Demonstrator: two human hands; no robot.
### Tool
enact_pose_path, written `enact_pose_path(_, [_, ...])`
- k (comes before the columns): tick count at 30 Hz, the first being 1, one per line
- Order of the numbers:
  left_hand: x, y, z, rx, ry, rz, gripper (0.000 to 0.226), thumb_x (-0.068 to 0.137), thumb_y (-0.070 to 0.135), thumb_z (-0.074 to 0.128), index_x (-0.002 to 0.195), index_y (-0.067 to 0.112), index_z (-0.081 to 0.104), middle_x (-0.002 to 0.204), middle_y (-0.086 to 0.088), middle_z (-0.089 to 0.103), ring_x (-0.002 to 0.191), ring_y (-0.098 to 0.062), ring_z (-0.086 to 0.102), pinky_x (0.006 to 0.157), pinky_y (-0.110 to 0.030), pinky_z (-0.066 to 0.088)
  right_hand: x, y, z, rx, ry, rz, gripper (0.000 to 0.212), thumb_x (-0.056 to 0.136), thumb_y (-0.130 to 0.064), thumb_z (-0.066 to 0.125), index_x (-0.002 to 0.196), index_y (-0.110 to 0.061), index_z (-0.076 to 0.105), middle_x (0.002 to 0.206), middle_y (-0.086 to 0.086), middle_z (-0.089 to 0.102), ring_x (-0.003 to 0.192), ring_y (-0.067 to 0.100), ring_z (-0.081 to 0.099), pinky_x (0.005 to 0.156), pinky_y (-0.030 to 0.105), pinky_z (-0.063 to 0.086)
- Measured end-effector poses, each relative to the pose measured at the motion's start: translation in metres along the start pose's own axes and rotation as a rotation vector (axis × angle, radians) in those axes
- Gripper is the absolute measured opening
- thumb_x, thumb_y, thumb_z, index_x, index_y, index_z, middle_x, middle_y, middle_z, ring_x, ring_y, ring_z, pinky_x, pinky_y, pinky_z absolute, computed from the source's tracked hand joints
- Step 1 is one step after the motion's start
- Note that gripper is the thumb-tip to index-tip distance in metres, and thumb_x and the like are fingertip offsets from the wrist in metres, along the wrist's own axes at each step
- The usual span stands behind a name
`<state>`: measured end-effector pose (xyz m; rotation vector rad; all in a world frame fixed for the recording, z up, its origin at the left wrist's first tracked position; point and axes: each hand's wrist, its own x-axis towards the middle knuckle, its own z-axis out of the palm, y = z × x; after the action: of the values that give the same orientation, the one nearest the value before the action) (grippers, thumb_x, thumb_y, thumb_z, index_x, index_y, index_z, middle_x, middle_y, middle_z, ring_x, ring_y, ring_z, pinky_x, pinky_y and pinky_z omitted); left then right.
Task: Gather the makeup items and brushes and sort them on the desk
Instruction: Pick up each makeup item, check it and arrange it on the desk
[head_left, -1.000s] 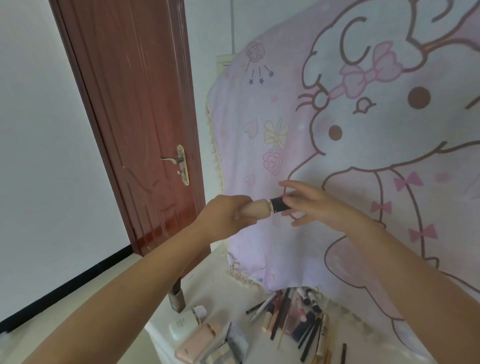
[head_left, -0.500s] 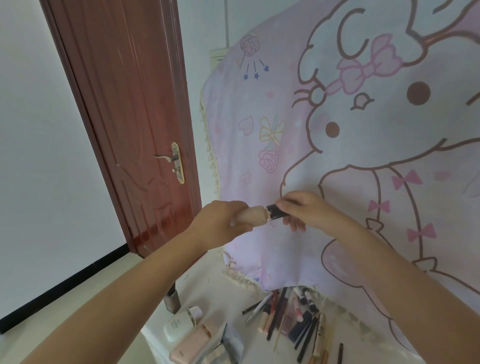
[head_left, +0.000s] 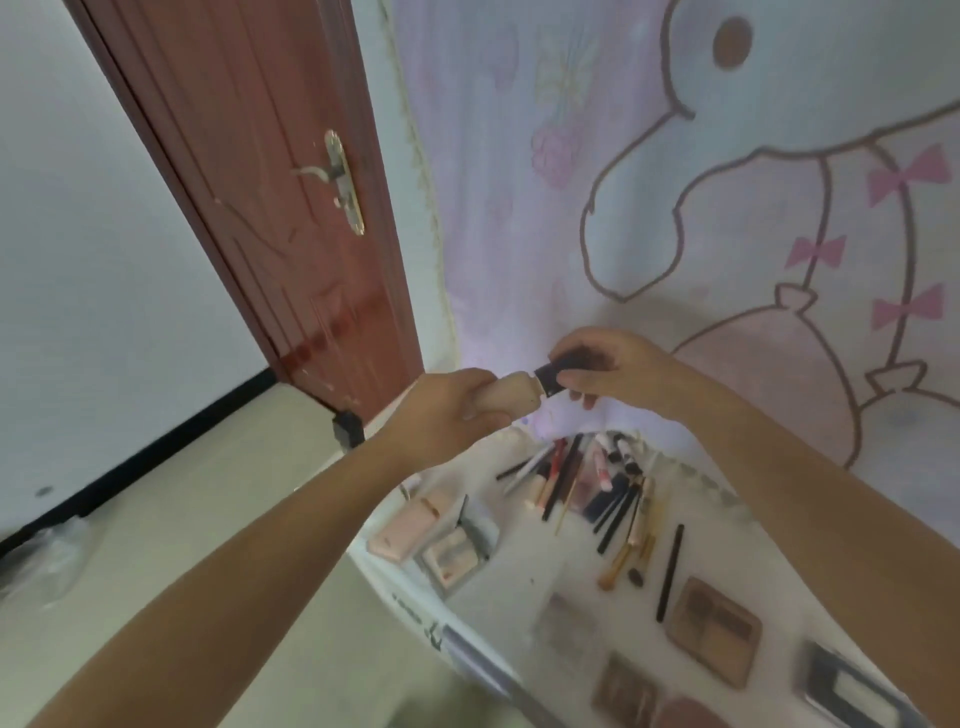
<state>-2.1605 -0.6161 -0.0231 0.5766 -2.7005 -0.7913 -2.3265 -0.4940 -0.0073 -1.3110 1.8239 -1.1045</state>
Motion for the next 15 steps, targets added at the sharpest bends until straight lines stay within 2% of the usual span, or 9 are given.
enact_pose_path(2, [-0.012, -0.007, 0.017, -0.125, -0.026, -0.080, 0.034, 0.084, 0.017, 0.064, 0.115, 0.003, 0.058, 0.092, -0.004, 0.059, 0.077, -0.009, 0.050, 0.062, 0.000, 0.036, -0.006, 0.014, 0.012, 0.009, -0.025, 0.050, 0.016, 0.087, -0.010, 0.056, 0.098, -0.022, 0.053, 0.084, -0.003, 0.059, 0.060, 0.001, 0.060, 0.057, 0.013, 0.050])
enact_pose_path(4, [-0.027, -0.015, 0.039, -0.251, -0.084, -0.181, 0.033, 0.085, 0.014, 0.062, 0.115, 0.002, 0.055, 0.093, -0.001, 0.054, 0.079, -0.009, 0.050, 0.063, -0.003, 0.038, -0.012, 0.035, 0.023, 0.020, 0.003, 0.115, 0.020, 0.091, -0.021, 0.049, 0.111, -0.023, 0.048, 0.088, -0.010, 0.058, 0.073, 0.008, 0.061, 0.065, 0.017, 0.050])
enact_pose_path(7, [-0.053, -0.033, 0.078, -0.418, -0.191, -0.361, 0.038, 0.081, 0.024, 0.067, 0.112, 0.008, 0.052, 0.089, 0.002, 0.054, 0.088, -0.017, 0.050, 0.072, -0.019, 0.040, -0.024, 0.078, 0.043, 0.064, 0.047, 0.273, 0.022, 0.093, -0.025, 0.046, 0.112, -0.014, 0.053, 0.088, 0.000, 0.063, 0.082, 0.029, 0.064, 0.071, 0.031, 0.050])
enact_pose_path(9, [-0.071, -0.044, 0.104, -0.524, -0.233, -0.452, 0.043, 0.078, 0.026, 0.067, 0.114, 0.011, 0.048, 0.088, 0.007, 0.053, 0.089, -0.015, 0.049, 0.072, -0.016, 0.040, -0.036, 0.109, 0.058, -0.105, -0.004, 0.365, 0.026, 0.094, -0.025, 0.045, 0.107, -0.006, 0.058, 0.097, 0.012, 0.065, 0.096, 0.036, 0.061, 0.082, 0.039, 0.048])
enact_pose_path(10, [-0.079, -0.049, 0.116, -0.504, -0.266, -0.467, 0.046, 0.083, 0.021, 0.065, 0.122, 0.009, 0.044, 0.097, 0.007, 0.053, 0.094, -0.014, 0.050, 0.072, -0.013, 0.039, -0.043, 0.123, 0.065, -0.192, -0.036, 0.398, 0.028, 0.095, -0.024, 0.044, 0.108, -0.003, 0.059, 0.104, 0.014, 0.063, 0.103, 0.035, 0.059, 0.087, 0.039, 0.045])
enact_pose_path(12, [-0.095, -0.060, 0.137, -0.417, -0.350, -0.447, 0.055, 0.089, 0.014, 0.058, 0.136, 0.007, 0.032, 0.119, 0.000, 0.051, 0.110, -0.015, 0.049, 0.085, -0.014, 0.034, -0.057, 0.144, 0.081, -0.301, -0.098, 0.429, 0.031, 0.096, -0.021, 0.043, 0.116, -0.002, 0.056, 0.114, 0.012, 0.060, 0.109, 0.029, 0.056, 0.084, 0.028, 0.041])
enact_pose_path(13, [-0.101, -0.064, 0.145, -0.408, -0.388, -0.437, 0.052, 0.088, 0.015, 0.058, 0.135, 0.008, 0.036, 0.119, 0.000, 0.051, 0.110, -0.014, 0.049, 0.088, -0.017, 0.033, -0.063, 0.153, 0.089, -0.338, -0.135, 0.432, 0.032, 0.096, -0.021, 0.042, 0.118, -0.002, 0.055, 0.117, 0.012, 0.059, 0.110, 0.026, 0.056, 0.082, 0.023, 0.039])
enact_pose_path(15, [-0.111, -0.067, 0.157, -0.460, -0.390, -0.452, 0.024, 0.084, 0.021, 0.058, 0.106, 0.013, 0.054, 0.095, 0.002, 0.055, 0.086, -0.010, 0.051, 0.076, -0.018, 0.038, -0.072, 0.166, 0.103, -0.413, -0.180, 0.428, 0.034, 0.096, -0.019, 0.040, 0.124, -0.004, 0.051, 0.127, 0.012, 0.054, 0.115, 0.023, 0.052, 0.088, 0.023, 0.037])
